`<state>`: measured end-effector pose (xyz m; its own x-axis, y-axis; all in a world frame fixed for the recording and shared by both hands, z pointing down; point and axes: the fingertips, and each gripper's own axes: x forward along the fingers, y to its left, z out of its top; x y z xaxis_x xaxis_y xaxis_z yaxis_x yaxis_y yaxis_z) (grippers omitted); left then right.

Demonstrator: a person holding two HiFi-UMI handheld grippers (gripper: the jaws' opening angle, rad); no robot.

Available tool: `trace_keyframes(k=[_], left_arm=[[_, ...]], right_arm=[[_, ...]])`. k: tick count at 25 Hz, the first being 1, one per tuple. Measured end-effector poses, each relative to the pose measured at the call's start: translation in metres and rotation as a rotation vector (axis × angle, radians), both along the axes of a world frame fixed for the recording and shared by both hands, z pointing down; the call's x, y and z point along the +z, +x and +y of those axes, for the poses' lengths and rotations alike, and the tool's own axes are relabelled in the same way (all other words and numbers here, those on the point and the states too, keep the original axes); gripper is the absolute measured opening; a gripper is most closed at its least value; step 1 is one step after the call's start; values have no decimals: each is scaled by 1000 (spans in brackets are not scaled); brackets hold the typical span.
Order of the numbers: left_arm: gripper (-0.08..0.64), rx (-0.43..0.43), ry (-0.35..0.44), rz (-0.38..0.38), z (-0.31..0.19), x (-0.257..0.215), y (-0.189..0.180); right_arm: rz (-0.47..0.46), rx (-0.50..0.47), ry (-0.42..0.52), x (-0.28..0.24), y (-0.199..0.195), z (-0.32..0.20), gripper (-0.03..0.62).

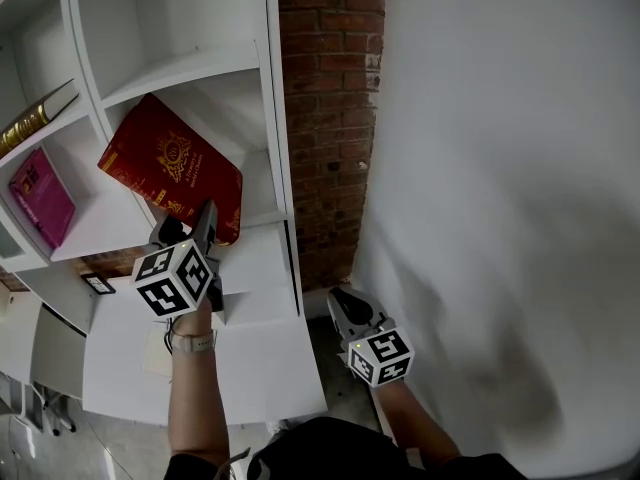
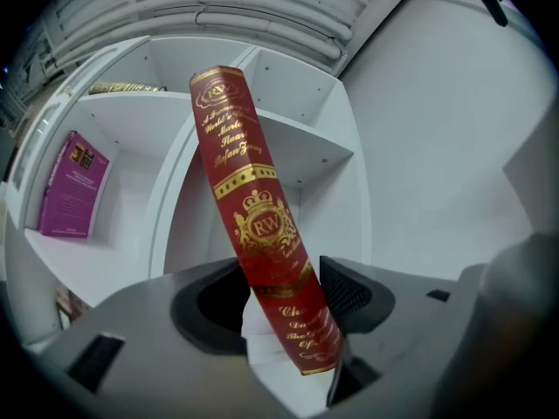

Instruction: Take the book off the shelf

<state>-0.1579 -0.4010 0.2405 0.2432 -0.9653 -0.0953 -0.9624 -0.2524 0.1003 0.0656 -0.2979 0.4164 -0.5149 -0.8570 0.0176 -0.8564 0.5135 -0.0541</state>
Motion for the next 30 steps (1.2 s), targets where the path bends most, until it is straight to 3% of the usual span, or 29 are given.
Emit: trace_keyframes(k=[15,20,30], left_arm=[[209,-19,95,-1,75,3,-21],[175,-60,140,-1,106,1,-34],[115,-172,160,-84,166,30,-63]], right_arm=[[30,-113,-1,4,-30,31,32],[42,-165,-1,6,-45,43,32],[63,-273,9,21,-82,73,32]])
